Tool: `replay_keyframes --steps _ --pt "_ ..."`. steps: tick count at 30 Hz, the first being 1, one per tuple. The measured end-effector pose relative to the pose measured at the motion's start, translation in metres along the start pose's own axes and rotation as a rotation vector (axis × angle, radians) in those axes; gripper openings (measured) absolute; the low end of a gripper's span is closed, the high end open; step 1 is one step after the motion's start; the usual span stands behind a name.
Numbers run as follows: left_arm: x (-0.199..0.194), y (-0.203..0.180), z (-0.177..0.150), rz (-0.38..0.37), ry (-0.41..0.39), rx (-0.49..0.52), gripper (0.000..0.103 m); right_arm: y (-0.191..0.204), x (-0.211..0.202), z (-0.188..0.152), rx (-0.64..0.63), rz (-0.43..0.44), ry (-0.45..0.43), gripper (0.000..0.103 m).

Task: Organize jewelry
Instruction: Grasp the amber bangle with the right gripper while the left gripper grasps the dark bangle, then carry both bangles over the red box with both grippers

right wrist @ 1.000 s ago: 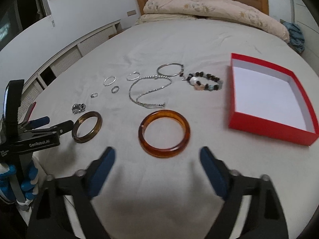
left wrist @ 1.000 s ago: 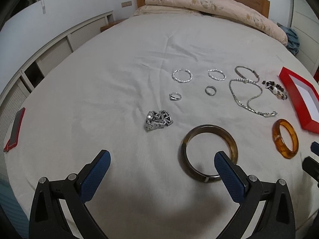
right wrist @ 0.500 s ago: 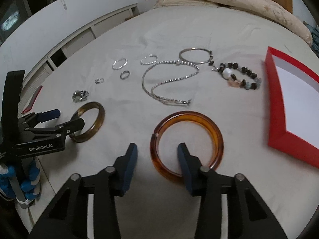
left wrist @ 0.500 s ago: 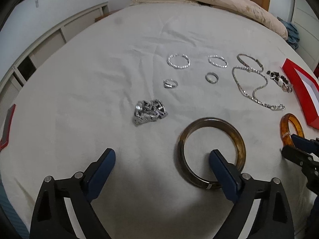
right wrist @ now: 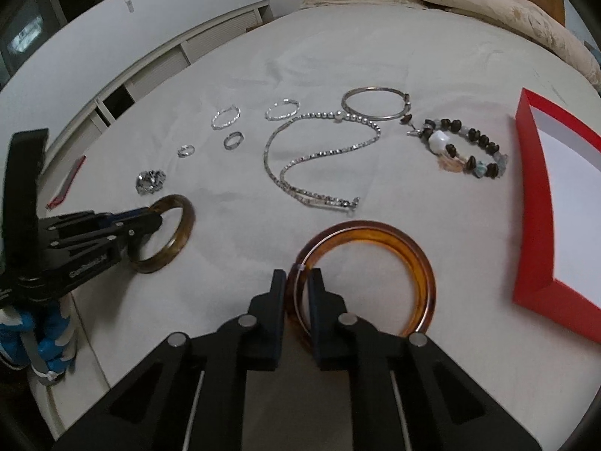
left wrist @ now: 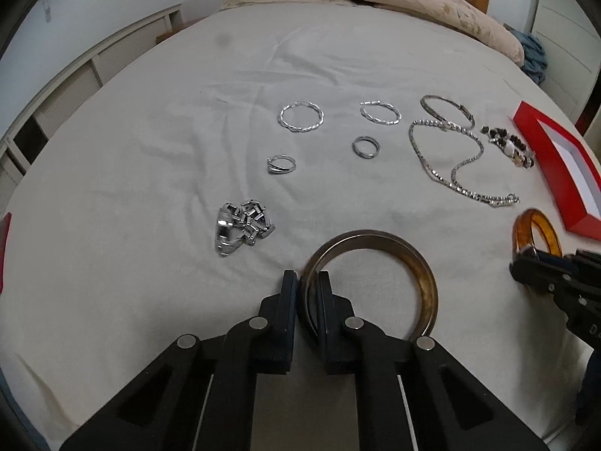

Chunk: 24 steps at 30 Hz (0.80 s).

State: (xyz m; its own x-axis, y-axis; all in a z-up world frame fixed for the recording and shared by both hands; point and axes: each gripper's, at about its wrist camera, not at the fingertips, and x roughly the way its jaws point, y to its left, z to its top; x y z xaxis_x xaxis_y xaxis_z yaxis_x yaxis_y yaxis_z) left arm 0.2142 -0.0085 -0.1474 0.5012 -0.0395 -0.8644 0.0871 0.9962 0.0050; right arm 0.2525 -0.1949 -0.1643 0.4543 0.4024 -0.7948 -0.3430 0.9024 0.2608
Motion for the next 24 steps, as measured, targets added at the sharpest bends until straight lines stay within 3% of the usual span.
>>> replay_keyframes --steps 12,19,24 --pt "-0.053 -0.001 0.0 -0.047 -0.036 -0.05 0.008 0.004 -0.081 -0.012 0.069 0.05 -0.143 0.009" --pt "-0.078 -0.041 0.016 -0.106 -0.077 -0.002 0.008 -0.015 -0.133 -0.024 0.111 0.01 -0.22 0.009" --pt "-0.077 -0.095 0.038 -0.186 -0.081 0.06 0.008 -0.056 -0.168 -0.023 0.15 -0.06 -0.262 0.009"
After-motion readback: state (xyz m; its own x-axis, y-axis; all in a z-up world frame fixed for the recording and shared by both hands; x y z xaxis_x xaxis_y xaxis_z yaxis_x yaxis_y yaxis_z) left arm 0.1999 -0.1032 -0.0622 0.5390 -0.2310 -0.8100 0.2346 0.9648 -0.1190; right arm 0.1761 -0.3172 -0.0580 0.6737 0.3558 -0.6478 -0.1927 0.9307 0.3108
